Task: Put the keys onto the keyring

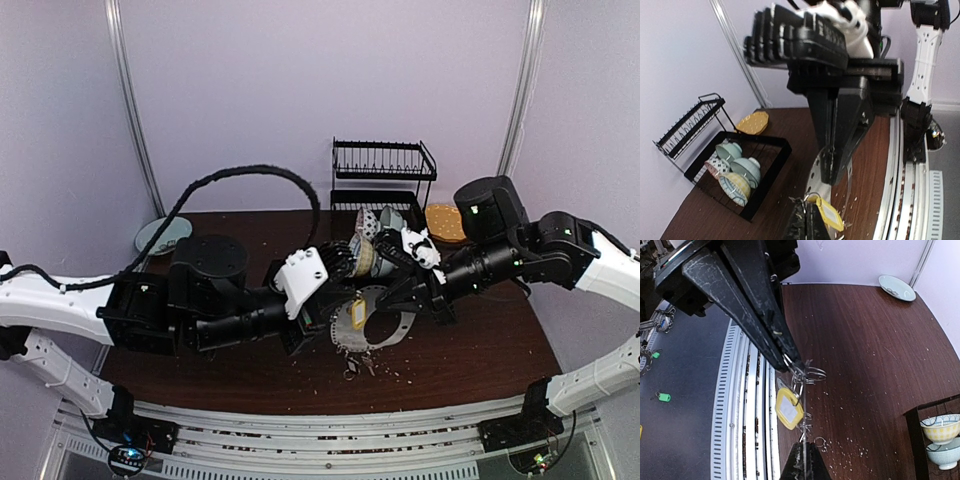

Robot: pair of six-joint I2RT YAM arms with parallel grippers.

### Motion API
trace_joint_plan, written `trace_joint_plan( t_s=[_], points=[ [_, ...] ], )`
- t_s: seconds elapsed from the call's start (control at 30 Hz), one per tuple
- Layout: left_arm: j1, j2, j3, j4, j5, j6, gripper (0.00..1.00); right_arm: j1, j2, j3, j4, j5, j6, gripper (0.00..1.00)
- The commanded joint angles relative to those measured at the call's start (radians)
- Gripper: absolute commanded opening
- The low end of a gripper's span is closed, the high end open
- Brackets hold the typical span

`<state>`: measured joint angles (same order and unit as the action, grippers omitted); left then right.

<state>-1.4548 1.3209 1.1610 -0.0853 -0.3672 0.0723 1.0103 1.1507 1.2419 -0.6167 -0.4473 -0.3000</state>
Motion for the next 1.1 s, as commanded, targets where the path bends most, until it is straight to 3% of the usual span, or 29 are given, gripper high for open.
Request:
trace_joint_plan(
  t_s=[0.0,0.4,0.7,0.93,1.07],
  points=[
    [0.001,-0.095,-0.169,0.428,0.113,0.025,0.0,0.003,-0.053,-0.085,0.142,-0.075,0.054,0.0],
    [0.001,-0.052,-0.346,0.915,0.251,0.062,0.0,0.004,-0.031,-0.168,0.28,-0.247,0.081,0.0],
    [0.001,-0.035,-0.395,1.053,0.148,0.131,0.0,0.025,-0.002,-0.189,0.328,-0.304,0.101,0.0],
    [0.002,0.024,-0.428,1.224,0.212,0.125,0.0,0.04,0.02,-0.202,0.395,-0.312,0.139,0.0],
    [0.002,0.037,-0.418,1.224,0.232,0.122,0.0,0.04,0.007,-0.188,0.388,-0.22,0.154,0.12]
  ],
)
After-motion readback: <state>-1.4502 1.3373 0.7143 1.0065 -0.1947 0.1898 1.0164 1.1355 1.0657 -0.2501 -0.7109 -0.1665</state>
